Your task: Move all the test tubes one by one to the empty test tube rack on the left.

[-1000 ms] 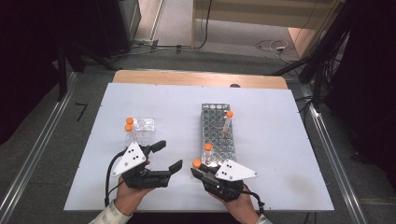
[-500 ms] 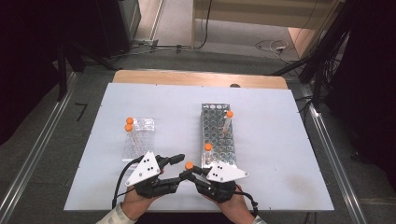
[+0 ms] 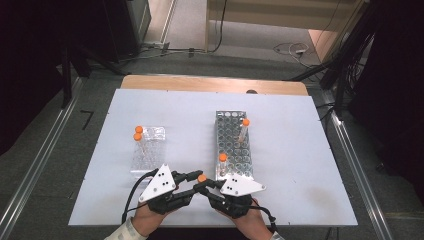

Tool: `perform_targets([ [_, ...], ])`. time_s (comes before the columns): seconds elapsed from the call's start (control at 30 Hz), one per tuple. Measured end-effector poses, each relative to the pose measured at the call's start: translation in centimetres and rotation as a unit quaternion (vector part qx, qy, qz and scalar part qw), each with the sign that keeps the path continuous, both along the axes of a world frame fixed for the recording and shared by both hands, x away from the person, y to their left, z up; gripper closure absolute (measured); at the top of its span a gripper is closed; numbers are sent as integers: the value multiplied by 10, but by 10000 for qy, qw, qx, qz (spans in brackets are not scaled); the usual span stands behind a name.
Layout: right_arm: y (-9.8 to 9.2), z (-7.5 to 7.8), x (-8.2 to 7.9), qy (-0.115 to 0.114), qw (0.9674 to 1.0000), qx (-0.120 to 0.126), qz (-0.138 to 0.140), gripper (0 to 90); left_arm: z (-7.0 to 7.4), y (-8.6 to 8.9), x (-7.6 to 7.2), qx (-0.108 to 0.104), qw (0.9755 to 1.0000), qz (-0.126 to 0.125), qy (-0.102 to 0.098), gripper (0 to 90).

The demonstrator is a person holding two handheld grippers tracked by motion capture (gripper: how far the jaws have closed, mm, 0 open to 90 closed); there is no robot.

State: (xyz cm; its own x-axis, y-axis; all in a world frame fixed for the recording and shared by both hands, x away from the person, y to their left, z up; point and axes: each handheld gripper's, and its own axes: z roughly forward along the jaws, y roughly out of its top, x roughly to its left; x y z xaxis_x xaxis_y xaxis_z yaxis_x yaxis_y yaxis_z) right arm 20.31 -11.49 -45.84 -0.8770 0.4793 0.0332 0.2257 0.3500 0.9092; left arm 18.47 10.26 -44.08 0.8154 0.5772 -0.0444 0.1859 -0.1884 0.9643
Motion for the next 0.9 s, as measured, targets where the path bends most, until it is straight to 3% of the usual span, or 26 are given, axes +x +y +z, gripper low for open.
perform_targets([
  [0.47,-1,1,-2,-16,10000,47,34,707,1,0,-1,-50,10000,67,38,695],
  [0.57,-2,2,-1,28,9999,56,121,595,1,3,1,-58,9999,105,33,695],
  [0.9,-13,7,0,43,9998,150,95,455,7,16,4,-319,9991,280,69,696],
])
